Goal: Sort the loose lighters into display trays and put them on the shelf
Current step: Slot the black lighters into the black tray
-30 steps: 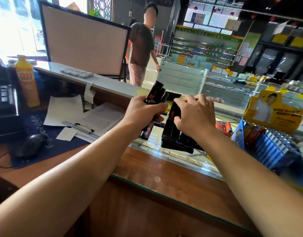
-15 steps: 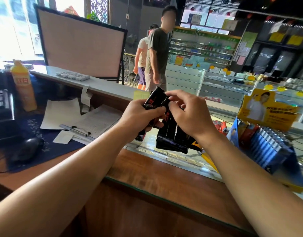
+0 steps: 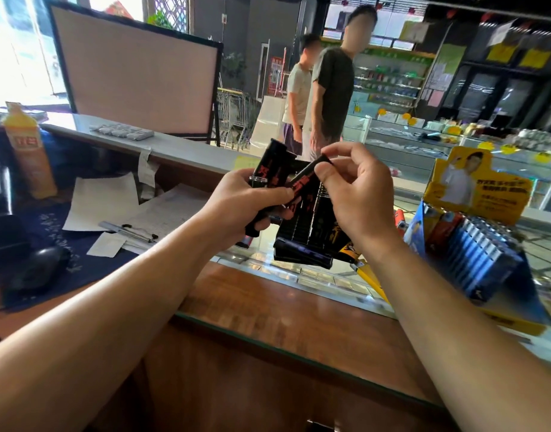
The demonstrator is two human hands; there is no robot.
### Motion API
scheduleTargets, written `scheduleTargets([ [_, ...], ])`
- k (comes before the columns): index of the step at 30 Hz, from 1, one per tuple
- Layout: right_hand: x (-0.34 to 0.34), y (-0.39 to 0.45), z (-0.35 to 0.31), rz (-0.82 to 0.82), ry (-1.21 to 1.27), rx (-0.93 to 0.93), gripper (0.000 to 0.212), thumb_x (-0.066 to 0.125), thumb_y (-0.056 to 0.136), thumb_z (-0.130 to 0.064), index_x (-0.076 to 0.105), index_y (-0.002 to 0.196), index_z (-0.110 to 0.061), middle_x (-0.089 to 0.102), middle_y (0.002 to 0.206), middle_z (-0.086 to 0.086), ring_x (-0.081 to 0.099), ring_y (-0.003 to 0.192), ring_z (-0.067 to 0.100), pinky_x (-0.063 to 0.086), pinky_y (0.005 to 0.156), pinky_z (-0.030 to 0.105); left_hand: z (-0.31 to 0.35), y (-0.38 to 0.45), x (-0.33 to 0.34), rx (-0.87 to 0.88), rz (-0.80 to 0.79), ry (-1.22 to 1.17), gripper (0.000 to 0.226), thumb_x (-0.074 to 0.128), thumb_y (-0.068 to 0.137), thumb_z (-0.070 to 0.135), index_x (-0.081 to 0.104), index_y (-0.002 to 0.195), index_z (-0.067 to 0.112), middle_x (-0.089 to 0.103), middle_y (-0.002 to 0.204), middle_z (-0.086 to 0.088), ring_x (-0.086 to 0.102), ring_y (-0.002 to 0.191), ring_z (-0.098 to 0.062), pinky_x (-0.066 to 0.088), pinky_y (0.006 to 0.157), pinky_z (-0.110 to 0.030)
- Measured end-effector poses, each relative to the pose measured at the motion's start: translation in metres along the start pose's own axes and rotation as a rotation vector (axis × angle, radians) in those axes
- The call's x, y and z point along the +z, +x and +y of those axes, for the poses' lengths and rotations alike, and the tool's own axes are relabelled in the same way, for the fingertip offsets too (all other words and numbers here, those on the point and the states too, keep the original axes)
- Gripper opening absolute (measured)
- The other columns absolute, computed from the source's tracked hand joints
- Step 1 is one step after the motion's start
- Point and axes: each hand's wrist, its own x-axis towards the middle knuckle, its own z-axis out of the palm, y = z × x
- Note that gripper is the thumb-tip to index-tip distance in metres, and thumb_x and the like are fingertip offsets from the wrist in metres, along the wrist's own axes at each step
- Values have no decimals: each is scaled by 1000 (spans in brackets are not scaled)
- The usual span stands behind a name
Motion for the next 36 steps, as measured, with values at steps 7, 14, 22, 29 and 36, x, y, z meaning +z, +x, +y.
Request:
scheduleTargets([
  [7,0,-5,0,-4,53,-6,14,69,89,-13,68,101,-20,71,89,-8,69,82,2,57,76,22,-5,2,-3,51,88,83,16,77,79,2,66,90,1,64,62,-12,47,55,-24,36,42,-26],
  [14,-7,-7,-2,-157,-68,-39,33,67,89,-10,62,117,-25,68,99,-5,65,77,9,58,69,28,-6,2,-3,26,100,31,12,71,84,0,64,94,-3,63,76,-21,45,50,-19,35,40,-24],
  [22,-21,5,4,-149,-158,-128,16,70,89,-15,71,104,-21,68,84,-8,63,71,3,52,67,16,-6,4,-2,-23,115,-86,12,66,91,6,61,97,-3,67,74,-12,47,49,-15,33,38,-22],
  [29,-10,9,10,-29,-276,-129,17,70,88,-17,74,104,-16,72,88,-2,63,75,-1,50,72,14,-9,7,-6,2,274,-8,9,68,90,10,62,85,7,65,60,0,46,45,-11,35,39,-22],
  [36,13,11,11,-103,-647,-216,18,68,87,-24,72,104,-21,73,89,7,62,92,31,46,87,38,-8,4,-5,30,279,70,12,69,89,11,63,78,9,62,57,0,47,44,-11,36,39,-22],
])
